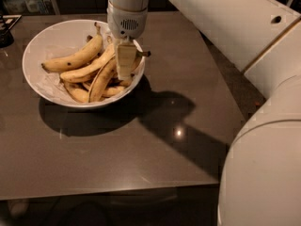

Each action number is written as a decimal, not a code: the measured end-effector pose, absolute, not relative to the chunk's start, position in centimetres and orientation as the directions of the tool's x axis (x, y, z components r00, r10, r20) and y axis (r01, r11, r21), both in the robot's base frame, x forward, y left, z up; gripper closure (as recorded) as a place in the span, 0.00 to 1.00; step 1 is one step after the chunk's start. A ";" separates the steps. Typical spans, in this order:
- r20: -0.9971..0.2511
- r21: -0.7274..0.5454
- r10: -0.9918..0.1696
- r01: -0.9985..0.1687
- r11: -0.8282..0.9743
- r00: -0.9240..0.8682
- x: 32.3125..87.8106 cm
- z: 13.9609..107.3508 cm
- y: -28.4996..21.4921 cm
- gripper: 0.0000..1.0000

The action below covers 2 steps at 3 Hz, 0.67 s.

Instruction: Pick banana from white bowl

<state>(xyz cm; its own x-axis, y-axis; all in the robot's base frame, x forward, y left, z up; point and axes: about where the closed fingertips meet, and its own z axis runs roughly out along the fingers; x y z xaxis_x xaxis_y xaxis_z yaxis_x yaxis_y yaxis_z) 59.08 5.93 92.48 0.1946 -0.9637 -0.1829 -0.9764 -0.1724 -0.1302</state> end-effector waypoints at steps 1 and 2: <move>-0.165 -0.134 -0.968 -0.977 -0.166 0.187 58.7 91.8 5.7 0.55; -0.163 -0.134 -0.969 -0.977 -0.166 0.187 58.7 91.8 5.7 0.80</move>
Offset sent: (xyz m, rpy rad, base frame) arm -0.0036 -0.0017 -0.0061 -0.0165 -0.0063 -0.0084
